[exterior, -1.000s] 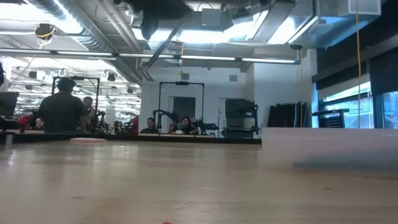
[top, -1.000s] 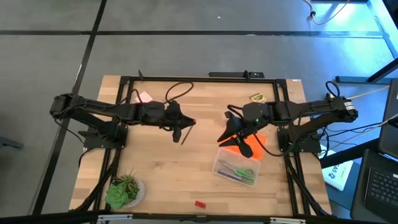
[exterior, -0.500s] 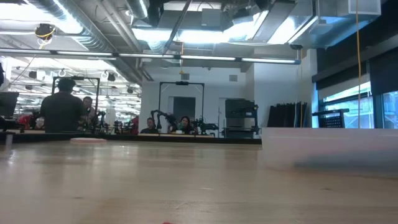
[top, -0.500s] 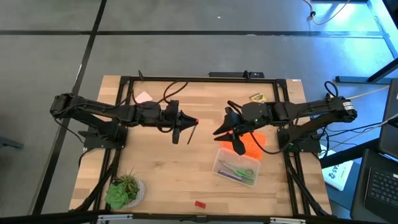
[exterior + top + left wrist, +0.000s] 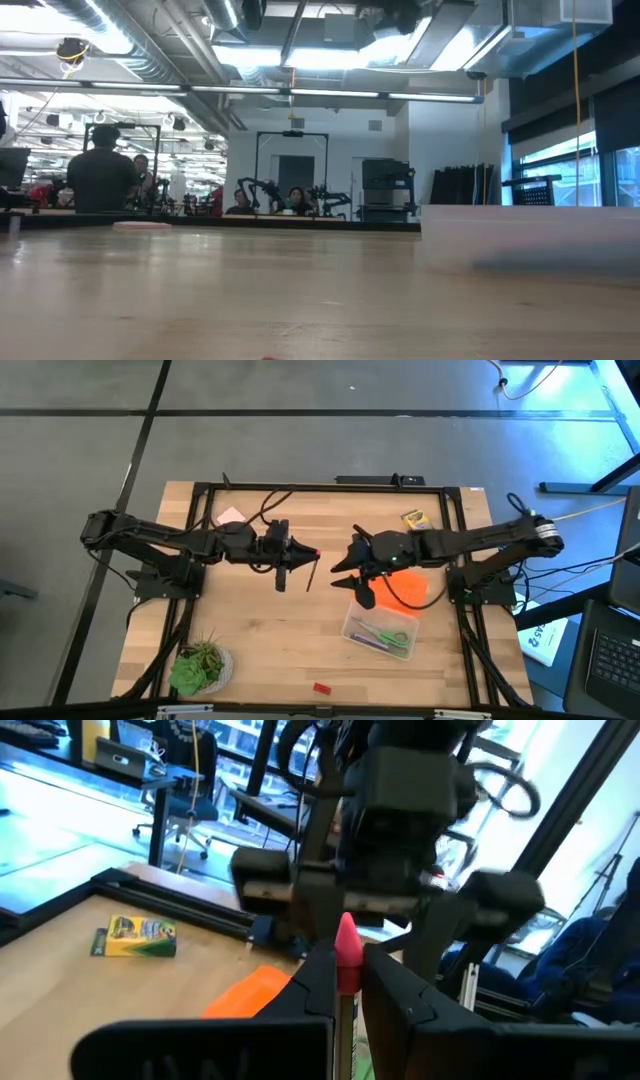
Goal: Pack school essentials
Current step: Put the blue pencil into the orange supply box
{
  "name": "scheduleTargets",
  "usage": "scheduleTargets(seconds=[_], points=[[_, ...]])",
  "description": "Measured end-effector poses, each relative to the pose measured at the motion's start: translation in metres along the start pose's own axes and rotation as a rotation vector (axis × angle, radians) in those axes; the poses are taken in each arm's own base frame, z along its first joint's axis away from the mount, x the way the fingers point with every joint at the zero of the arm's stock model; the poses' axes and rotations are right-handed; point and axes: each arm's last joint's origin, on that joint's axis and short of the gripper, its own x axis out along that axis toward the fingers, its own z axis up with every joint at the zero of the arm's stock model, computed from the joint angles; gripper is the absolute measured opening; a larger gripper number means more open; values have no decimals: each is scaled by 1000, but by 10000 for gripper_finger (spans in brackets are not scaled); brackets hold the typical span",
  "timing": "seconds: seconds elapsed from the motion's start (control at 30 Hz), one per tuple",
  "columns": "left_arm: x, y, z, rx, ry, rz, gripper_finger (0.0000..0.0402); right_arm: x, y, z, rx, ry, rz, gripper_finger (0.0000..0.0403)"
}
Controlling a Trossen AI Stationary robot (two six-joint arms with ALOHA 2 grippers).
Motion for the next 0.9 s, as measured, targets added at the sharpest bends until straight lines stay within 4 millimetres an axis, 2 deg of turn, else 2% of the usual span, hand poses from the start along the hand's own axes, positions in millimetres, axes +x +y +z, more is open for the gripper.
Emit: scheduleTargets(seconds=[0.3, 0.67, 0.9], points=[[0, -2, -1, 0, 6, -8, 16, 33, -13, 1, -15, -66, -15, 178], [0, -2, -1, 10, 6, -4, 16, 50, -21, 1, -33, -102, 14, 178], [0, -2, -1, 21, 7, -2, 16, 51, -19, 3, -44, -119, 47, 174]])
